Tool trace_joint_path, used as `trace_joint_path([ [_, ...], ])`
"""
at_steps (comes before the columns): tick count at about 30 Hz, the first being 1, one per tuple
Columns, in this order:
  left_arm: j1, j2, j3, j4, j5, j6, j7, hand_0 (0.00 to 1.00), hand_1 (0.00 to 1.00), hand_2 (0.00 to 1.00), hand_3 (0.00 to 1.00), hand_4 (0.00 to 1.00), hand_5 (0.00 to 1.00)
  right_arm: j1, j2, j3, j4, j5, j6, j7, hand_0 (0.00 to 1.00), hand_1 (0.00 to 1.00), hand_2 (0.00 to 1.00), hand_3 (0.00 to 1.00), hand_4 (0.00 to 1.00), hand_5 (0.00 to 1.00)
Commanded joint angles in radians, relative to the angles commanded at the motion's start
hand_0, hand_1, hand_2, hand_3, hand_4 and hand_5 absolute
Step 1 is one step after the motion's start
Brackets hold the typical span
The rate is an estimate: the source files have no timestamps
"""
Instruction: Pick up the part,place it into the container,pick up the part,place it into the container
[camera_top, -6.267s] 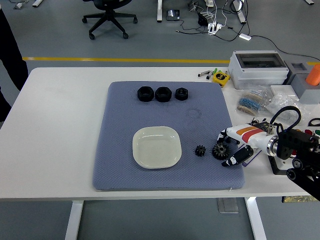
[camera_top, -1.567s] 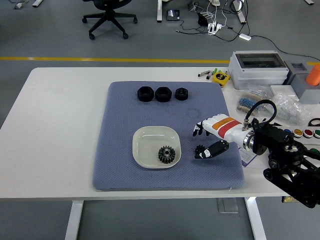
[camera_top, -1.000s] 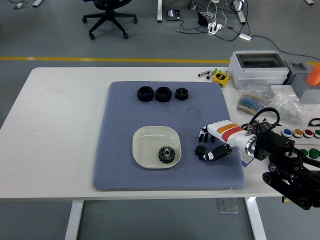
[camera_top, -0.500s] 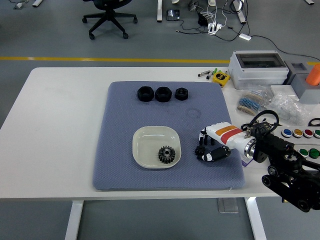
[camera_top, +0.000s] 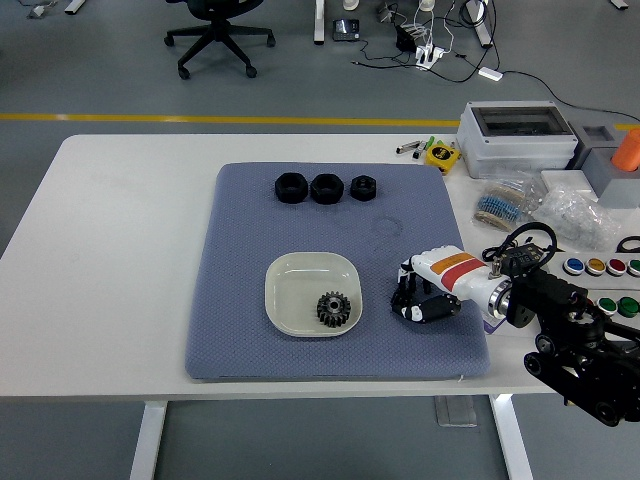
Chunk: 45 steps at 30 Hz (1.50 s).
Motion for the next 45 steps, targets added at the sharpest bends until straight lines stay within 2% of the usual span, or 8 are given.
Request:
trace_joint_path([
  [4, 0.0, 0.0, -0.001, 0.0, 0.002, 0.0, 0.0, 0.741, 0.691, 0.632, 0.582, 0.636, 0.622, -0.001, -0.002, -0.001, 0.003, 0.005, 0.006, 0.007, 0.083, 0.302, 0.442, 0.476, 0.662, 0.434],
  [9, 0.0, 0.001, -0.001, 0.0, 0.003, -0.001, 0.0, 0.741, 0.691, 0.632, 0.582, 0.636, 0.622, -0.001, -0.004, 0.0, 0.01, 0.006, 0.015, 0.019, 0.083, 0.302, 0.442, 0.476, 0.662, 0.434],
  [10, 0.0, 0.001, -0.001, 0.0, 0.003, -0.001, 0.0, 0.741, 0.692, 0.631, 0.582, 0.636, 0.623, -0.001, -0.004, 0.0, 0.011, 0.006, 0.017, 0.02, 0.027, 0.175, 0.354, 0.469, 0.669, 0.406],
  [15, 0.0, 0.001, -0.001, 0.0, 0.002, 0.0, 0.0, 0.741, 0.692, 0.631, 0.582, 0.636, 0.623, 0.004, -0.005, 0.001, 0.03, 0.004, 0.029, 0.028, 0.027, 0.175, 0.354, 0.469, 0.669, 0.406],
  [16, 0.0, 0.001, -0.001, 0.0, 0.002, 0.0, 0.0, 0.741, 0.691, 0.63, 0.582, 0.636, 0.622, 0.004, -0.005, 0.003, 0.034, 0.003, 0.03, 0.028, 0.002, 0.119, 0.271, 0.458, 0.67, 0.386],
  [28, 0.0, 0.002, -0.003, 0.0, 0.005, -0.001, 0.001, 0.741, 0.691, 0.63, 0.581, 0.636, 0.623, 0.018, -0.003, 0.043, 0.101, -0.019, 0.015, 0.035, 0.002, 0.099, 0.245, 0.45, 0.666, 0.34],
  [33, 0.001, 0.002, -0.005, 0.0, 0.01, -0.002, 0.001, 0.741, 0.691, 0.63, 0.581, 0.636, 0.623, 0.034, 0.018, 0.054, 0.119, -0.032, 0.012, 0.032, 0.002, 0.099, 0.245, 0.45, 0.666, 0.34],
  [45, 0.003, 0.007, -0.015, 0.0, 0.022, -0.002, 0.005, 0.741, 0.69, 0.631, 0.581, 0.637, 0.624, 0.115, 0.122, -0.006, 0.087, -0.052, 0.053, 0.007, 0.002, 0.088, 0.232, 0.446, 0.673, 0.311],
])
